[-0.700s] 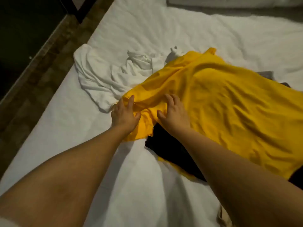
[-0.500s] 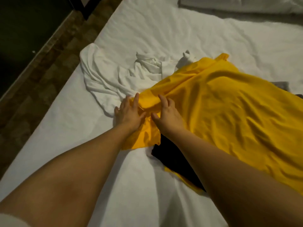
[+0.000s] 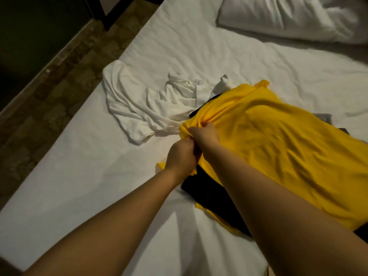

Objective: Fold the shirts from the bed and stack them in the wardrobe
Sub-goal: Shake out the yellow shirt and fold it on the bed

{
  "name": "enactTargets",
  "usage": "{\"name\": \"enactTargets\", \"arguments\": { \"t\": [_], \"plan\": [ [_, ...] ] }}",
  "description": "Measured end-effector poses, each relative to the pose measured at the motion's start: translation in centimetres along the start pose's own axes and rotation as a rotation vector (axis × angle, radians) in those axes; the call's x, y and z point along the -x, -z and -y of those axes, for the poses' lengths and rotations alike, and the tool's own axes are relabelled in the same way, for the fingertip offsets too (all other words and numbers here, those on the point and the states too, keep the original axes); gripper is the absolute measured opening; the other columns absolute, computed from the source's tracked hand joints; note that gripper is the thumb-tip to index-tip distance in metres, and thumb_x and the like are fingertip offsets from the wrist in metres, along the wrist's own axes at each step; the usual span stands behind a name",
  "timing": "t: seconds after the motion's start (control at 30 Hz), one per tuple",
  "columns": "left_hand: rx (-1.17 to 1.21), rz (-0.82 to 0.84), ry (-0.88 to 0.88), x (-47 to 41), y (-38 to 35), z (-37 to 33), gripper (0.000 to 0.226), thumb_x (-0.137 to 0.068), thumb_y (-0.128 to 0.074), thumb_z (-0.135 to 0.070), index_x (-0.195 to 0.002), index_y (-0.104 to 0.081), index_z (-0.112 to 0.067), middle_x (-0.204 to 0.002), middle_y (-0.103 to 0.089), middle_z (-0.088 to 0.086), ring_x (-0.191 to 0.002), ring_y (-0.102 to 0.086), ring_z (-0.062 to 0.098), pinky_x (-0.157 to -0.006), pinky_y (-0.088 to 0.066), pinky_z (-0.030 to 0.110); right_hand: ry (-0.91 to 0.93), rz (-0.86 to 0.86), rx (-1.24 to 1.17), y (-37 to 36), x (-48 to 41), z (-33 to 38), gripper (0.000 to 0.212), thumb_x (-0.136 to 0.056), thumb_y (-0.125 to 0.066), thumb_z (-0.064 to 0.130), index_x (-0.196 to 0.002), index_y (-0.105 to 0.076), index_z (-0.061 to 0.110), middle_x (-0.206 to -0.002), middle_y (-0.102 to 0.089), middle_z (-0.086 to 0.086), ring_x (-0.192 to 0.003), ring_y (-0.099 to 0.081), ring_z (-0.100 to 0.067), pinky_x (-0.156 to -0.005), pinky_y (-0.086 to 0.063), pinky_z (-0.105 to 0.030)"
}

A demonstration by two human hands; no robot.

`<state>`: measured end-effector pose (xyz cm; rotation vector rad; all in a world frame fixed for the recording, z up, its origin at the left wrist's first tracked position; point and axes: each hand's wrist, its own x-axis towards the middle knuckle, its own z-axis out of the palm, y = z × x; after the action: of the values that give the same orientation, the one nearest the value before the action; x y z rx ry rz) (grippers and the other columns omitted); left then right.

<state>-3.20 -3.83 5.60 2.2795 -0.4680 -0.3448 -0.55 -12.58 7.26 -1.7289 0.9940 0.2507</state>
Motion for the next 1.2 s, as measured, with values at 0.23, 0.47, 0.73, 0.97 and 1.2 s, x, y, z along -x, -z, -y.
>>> {"name": "enactTargets", "arguments": {
  "t": [0.23, 0.47, 0.73, 0.97, 1.2],
  "plan": [
    [0.083, -0.034, -0.171, 5.3, 0.0, -2.7, 0.039, -0.088, -0.039, -0.035, -0.110, -0.062, -0.011, -0.101, -0.062, 0.011, -0.092, -0.058, 0.026, -0.073, -0.046, 0.036, 0.042, -0.149, -0.113, 4.3, 4.8, -3.8, 0.024, -0.085, -0.053, 0.006, -0.108, -0.058, 0.007, -0.104, -0.059, -0.021, -0.100, -0.057, -0.035, -0.083, -0.045, -0.041],
    [0.013, 0.005, -0.228, 12.7, -0.7, -5.5, 0.054, -0.098, -0.042, -0.023, -0.148, -0.021, -0.029, -0.131, -0.054, 0.010, -0.110, -0.055, 0.027, -0.083, -0.044, 0.034, 0.164, -0.259, -0.245, 9.0, 14.1, -9.0, 0.038, -0.078, -0.056, 0.016, -0.114, -0.059, 0.005, -0.122, -0.056, -0.019, -0.110, -0.054, -0.034, -0.099, -0.043, -0.046],
    [0.123, 0.033, -0.299, 26.4, -0.2, -9.6, 0.026, -0.096, -0.048, -0.022, -0.118, -0.061, -0.019, -0.111, -0.067, 0.009, -0.101, -0.060, 0.026, -0.082, -0.050, 0.035, 0.383, -0.296, -0.289, 12.5, 29.4, -16.1, 0.021, -0.082, -0.058, 0.005, -0.065, -0.050, 0.016, -0.066, -0.050, -0.010, -0.065, -0.047, -0.023, -0.060, -0.038, -0.031],
    [0.069, -0.142, -0.499, 36.8, 3.7, -14.3, 0.013, -0.090, -0.055, -0.017, -0.096, -0.067, -0.017, -0.092, -0.069, 0.002, -0.083, -0.058, 0.014, -0.061, -0.036, 0.022, 0.504, -0.503, 0.091, 15.3, 41.7, -20.6, 0.072, -0.084, -0.065, 0.041, -0.139, -0.029, 0.014, -0.128, -0.051, -0.013, -0.117, -0.050, -0.032, -0.089, -0.043, -0.036],
    [-0.128, -0.148, -0.666, 43.0, 5.1, -18.3, 0.014, -0.090, -0.055, -0.023, -0.094, -0.067, -0.016, -0.090, -0.068, 0.005, -0.087, -0.060, 0.022, -0.061, -0.029, 0.028, 0.623, -0.341, 0.387, 17.4, 49.7, -21.1, 0.029, -0.091, -0.051, 0.048, -0.084, -0.063, 0.023, -0.086, -0.062, 0.001, -0.089, -0.057, -0.019, -0.070, -0.044, -0.028]
  ]
}}
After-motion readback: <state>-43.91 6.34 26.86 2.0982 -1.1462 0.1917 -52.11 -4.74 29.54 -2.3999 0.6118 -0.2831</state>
